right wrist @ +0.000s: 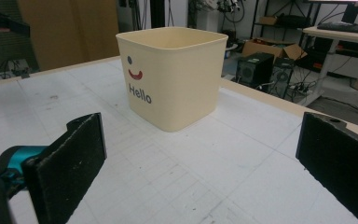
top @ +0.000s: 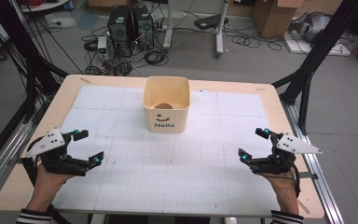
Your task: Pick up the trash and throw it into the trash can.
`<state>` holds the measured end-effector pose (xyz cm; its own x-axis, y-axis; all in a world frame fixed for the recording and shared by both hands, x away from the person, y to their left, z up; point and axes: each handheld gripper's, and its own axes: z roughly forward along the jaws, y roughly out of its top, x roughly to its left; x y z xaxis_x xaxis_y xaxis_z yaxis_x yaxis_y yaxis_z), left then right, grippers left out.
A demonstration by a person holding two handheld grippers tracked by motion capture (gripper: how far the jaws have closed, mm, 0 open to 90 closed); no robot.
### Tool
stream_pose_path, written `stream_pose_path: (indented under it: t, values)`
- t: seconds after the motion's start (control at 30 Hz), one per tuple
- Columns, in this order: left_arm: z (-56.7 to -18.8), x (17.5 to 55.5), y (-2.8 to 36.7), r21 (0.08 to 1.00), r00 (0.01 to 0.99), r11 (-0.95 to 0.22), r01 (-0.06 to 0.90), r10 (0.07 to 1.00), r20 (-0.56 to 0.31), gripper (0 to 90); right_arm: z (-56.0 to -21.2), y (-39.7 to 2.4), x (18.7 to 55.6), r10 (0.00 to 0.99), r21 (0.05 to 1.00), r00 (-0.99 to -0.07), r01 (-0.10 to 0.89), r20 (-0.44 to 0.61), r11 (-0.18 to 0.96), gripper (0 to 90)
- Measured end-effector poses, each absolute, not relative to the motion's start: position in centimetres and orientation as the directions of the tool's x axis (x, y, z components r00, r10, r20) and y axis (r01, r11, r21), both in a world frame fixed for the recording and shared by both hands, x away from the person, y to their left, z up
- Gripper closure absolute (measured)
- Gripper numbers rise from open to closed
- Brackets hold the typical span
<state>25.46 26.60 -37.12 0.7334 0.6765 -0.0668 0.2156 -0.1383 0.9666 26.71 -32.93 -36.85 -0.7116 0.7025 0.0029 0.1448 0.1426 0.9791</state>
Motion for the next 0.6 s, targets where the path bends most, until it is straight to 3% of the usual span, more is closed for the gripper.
stream_pose_path:
  t: [0.6]
  values:
    - [-37.56, 25.21, 26.95, 0.971, 0.727, -0.147, 0.19, 0.686, -0.039, 1.7, -36.88, -33.22, 26.59, 0.704, 0.98, -0.71, 0.142, 0.004, 0.138, 0.4]
